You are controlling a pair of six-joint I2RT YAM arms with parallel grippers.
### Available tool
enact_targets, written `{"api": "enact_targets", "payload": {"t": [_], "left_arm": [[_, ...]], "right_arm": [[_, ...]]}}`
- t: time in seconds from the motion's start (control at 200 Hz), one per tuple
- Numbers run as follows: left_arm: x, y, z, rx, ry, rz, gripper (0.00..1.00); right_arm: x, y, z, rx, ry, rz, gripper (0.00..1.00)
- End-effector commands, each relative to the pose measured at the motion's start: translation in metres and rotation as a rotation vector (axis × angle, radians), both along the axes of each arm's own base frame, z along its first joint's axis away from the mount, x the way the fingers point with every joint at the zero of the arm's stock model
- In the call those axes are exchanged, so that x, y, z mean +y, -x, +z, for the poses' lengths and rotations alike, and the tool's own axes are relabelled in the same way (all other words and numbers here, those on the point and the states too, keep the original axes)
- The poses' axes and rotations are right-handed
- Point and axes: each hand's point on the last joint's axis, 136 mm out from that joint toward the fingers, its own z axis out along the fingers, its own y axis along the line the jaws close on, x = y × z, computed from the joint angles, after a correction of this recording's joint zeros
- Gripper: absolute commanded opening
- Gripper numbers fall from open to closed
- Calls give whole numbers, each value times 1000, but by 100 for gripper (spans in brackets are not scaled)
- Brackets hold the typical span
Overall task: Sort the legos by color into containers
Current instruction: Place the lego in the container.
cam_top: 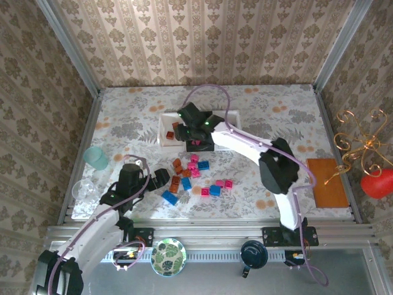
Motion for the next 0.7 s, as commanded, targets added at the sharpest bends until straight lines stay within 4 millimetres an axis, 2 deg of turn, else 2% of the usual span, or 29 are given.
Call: {"api": "enact_targets", "payload": {"t": [0.0,0.09,0.21,0.285,0.41,0.51,0.695], "left_arm": [[-2,-2,10,2,24,3,100],[-3,-3,10,5,22,-4,100],[-5,-3,11,11,26,-11,100],[-7,-4,12,13,27,-22,100],[-16,-4,17,11,25,-71,99],[-25,0,19,13,-18,-128,94],[-45,17,11,46,-211,-268,83]], "right_arm": [[11,-23,-1,-43,25,-29,30],[17,-37,-4,-45,32,-54,36],[24,-47,-4,-29,11,-62,59],[26,-51,7,-38,-9,-67,66],[23,-46,30,-66,-33,-58,70],[14,-35,38,-79,-49,-54,70],[-17,-1,32,-68,-76,-62,71]]}}
